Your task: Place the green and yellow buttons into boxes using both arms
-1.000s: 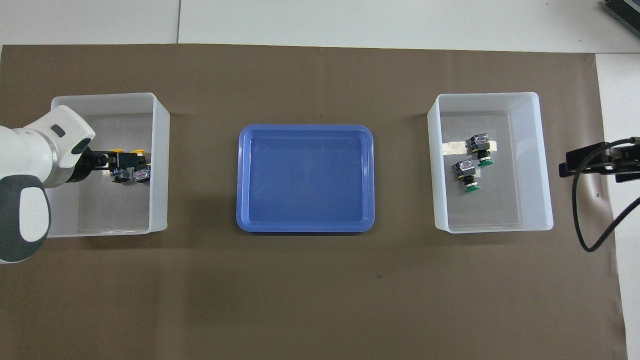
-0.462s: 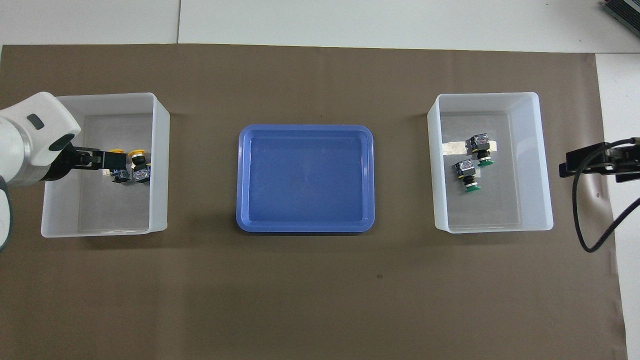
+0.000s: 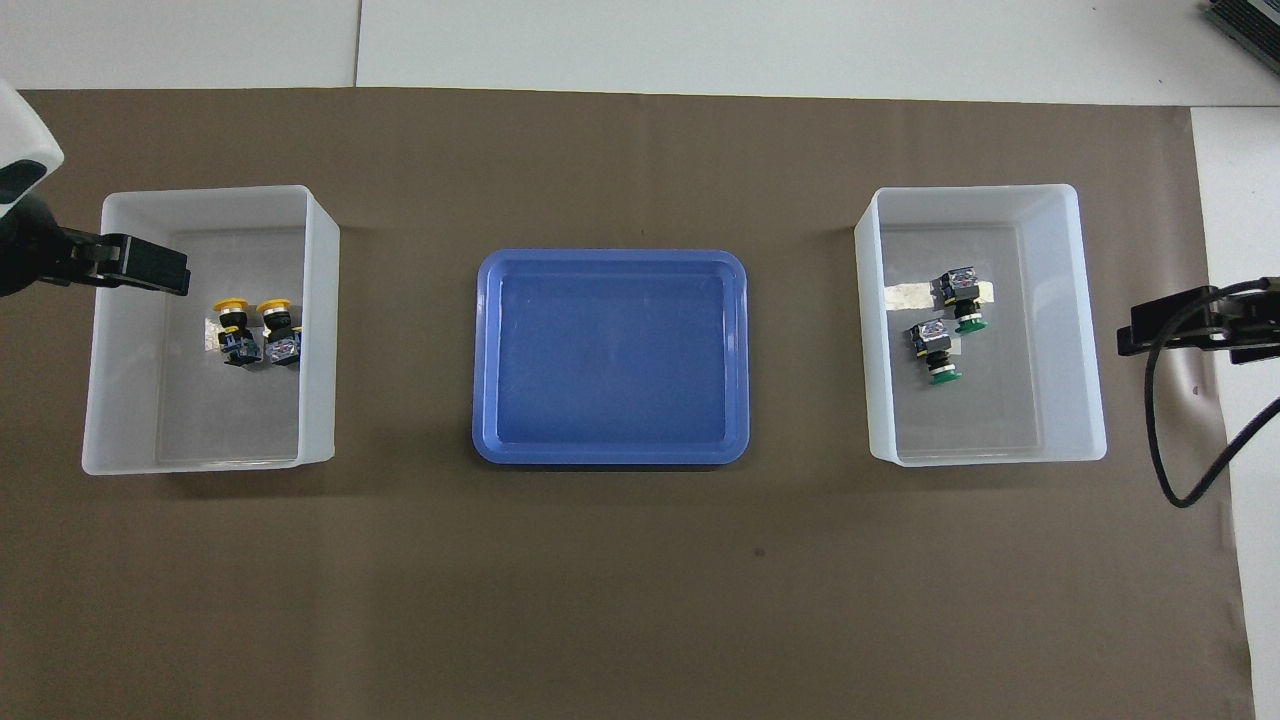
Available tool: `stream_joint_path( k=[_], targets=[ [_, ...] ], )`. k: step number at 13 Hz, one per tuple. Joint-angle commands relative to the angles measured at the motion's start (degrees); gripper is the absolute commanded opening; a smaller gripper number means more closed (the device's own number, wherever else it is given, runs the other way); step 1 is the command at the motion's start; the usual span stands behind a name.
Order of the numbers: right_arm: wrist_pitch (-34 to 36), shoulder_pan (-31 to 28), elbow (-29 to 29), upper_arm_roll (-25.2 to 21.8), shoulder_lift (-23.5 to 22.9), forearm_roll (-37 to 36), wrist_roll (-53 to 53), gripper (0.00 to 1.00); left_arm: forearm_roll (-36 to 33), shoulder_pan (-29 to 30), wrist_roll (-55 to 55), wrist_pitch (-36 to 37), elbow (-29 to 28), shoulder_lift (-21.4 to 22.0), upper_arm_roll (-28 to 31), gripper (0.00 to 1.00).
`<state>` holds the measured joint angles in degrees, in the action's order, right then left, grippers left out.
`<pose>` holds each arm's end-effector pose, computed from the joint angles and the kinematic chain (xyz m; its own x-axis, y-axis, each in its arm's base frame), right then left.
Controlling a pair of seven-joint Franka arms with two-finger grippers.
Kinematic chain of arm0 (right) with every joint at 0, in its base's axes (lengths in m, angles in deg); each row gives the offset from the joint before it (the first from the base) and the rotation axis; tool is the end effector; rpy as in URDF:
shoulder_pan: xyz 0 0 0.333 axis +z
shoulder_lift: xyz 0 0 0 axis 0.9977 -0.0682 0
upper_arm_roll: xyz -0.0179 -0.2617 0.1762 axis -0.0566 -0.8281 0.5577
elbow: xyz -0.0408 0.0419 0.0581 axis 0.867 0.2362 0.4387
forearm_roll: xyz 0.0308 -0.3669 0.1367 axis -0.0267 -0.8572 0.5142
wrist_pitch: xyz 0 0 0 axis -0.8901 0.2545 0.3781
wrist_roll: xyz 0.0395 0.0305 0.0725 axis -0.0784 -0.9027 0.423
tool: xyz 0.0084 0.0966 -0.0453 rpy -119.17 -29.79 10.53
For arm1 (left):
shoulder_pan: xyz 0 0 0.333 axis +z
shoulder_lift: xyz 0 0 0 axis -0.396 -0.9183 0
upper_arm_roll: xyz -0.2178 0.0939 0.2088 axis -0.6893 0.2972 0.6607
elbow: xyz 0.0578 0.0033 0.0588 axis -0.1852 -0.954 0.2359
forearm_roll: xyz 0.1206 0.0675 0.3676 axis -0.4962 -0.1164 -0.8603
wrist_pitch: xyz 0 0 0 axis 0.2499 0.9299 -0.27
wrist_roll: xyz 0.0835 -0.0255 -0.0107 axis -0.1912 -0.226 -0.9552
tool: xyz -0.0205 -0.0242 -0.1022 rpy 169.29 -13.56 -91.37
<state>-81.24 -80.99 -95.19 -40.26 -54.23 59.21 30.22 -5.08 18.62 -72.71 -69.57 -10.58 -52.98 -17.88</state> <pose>0.5393 -0.0276 0.6247 0.9955 -0.0874 -0.0378 -0.0890 -0.9951 -0.0434 0.5748 -0.0418 0.6175 0.9898 -0.1418 -0.0144 -0.1420 -0.9898 -0.0112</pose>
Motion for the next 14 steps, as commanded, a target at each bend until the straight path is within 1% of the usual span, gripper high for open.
stream_joint_path(
  k=[1, 3, 6, 9, 14],
  targets=[
    [-0.5, 0.3, -1.6, -0.7, 1.5, -0.8, 1.3, 1.0, 0.7, 2.3, 3.6, -1.8, -6.2, 3.9, 0.3, 1.0],
    [-0.5, 0.0, -1.6, -0.6, 1.5, -0.7, 1.3, 1.0, 0.7, 2.5, 3.5, -0.3, -6.3, 4.1, 0.3, 1.0],
    [-0.4, 0.1, -1.7, -0.6, 1.6, -0.7, 1.3, 1.0, 0.7, 2.7, 3.2, -0.4, -7.4, 5.0, 0.3, 1.0],
    [0.0, 0.4, -1.6, -0.6, 1.6, -0.7, 1.3, 1.0, 0.7, 2.9, 2.8, -1.9, -10.2, 7.0, 0.3, 1.0],
    [0.0, 0.9, -1.4, -0.4, 1.6, -1.1, 1.2, 1.0, 0.7, 3.0, 3.3, -4.3, -10.8, 7.1, 0.4, 1.0]
  ],
)
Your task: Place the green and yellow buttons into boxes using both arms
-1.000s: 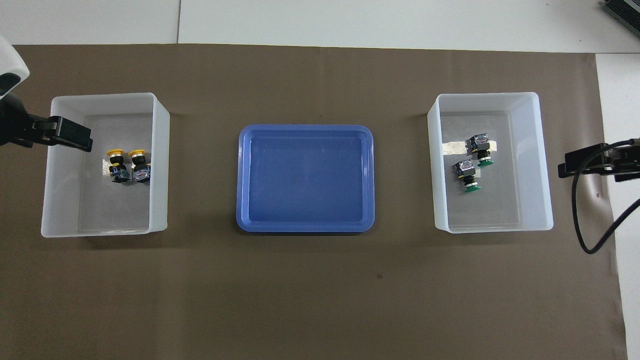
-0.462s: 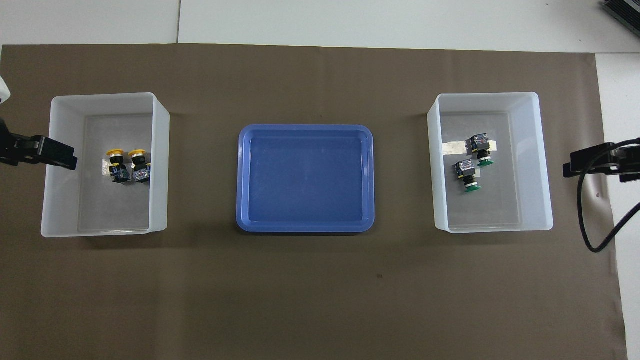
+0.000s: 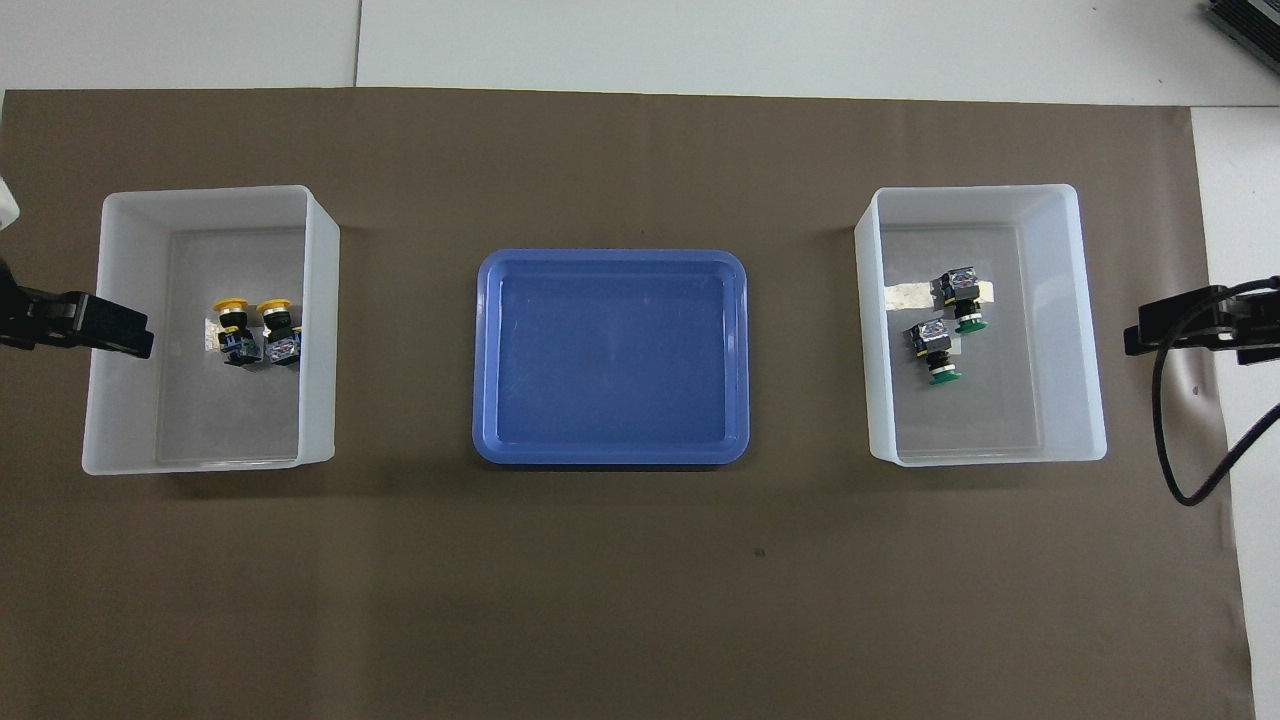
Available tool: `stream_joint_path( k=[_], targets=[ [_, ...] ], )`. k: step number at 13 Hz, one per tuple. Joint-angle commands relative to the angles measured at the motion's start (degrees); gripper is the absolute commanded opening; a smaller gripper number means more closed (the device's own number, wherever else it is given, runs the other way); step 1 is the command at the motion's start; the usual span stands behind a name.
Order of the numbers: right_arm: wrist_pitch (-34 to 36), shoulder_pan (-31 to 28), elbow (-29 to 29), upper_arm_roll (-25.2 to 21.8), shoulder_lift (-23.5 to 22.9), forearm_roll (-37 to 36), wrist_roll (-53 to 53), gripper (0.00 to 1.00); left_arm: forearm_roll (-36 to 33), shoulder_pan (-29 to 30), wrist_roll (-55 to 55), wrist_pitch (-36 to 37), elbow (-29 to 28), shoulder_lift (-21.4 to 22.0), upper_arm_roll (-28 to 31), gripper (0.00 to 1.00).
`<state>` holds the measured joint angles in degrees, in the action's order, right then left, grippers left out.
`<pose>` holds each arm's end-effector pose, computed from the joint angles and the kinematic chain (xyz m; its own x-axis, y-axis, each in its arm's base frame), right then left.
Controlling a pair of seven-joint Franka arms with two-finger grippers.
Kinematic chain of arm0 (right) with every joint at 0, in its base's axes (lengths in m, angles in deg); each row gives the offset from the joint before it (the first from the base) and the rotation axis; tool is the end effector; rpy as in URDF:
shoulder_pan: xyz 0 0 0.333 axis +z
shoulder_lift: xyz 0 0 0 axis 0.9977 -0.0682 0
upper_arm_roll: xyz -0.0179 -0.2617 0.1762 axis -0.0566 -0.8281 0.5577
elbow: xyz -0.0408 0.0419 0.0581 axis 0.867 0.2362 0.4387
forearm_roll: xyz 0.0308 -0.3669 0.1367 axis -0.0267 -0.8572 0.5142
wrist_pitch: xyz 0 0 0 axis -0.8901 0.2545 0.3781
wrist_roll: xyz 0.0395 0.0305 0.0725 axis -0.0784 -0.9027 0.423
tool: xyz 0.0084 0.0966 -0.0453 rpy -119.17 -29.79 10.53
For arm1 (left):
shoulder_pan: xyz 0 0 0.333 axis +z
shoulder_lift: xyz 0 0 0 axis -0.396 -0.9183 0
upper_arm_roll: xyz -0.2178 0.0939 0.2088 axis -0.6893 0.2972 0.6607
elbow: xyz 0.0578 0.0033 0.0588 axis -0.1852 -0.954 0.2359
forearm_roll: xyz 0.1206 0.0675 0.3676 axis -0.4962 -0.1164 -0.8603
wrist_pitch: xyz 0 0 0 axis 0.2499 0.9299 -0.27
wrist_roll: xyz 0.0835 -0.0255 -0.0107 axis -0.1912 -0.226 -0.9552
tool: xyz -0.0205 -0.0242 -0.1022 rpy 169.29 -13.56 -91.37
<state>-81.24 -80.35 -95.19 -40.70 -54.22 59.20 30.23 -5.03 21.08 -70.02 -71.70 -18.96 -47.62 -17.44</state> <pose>0.5394 -0.0258 0.6248 0.9958 -0.0838 -0.0377 -0.0854 -0.9954 -0.0435 0.5491 -0.0119 0.6044 0.9899 -0.1386 -0.0302 -0.1388 -0.9903 -0.0070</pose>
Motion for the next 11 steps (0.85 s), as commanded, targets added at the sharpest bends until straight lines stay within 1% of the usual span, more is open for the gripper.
stream_joint_path(
  k=[1, 2, 3, 11],
  targets=[
    [0.1, 0.2, -1.3, 0.1, 1.5, -1.2, 1.2, 1.0, 0.6, 0.6, 0.7, -4.2, -2.2, 1.5, 0.0, 1.0],
    [0.2, 0.2, -0.7, 0.2, 1.5, -1.6, 1.2, 1.0, 0.6, 0.5, 0.5, -5.6, -2.3, 1.4, -0.1, 1.0],
    [0.2, 0.2, 0.0, 0.2, 1.4, -2.1, 1.2, 1.0, 0.6, 0.6, 0.5, -5.5, -2.4, 1.5, -0.1, 1.0],
    [1.0, 0.5, 0.1, 0.2, 1.5, -3.1, 1.2, 1.0, 0.6, 0.6, 0.0, -4.8, -2.6, 1.6, 0.0, 1.0]
  ],
)
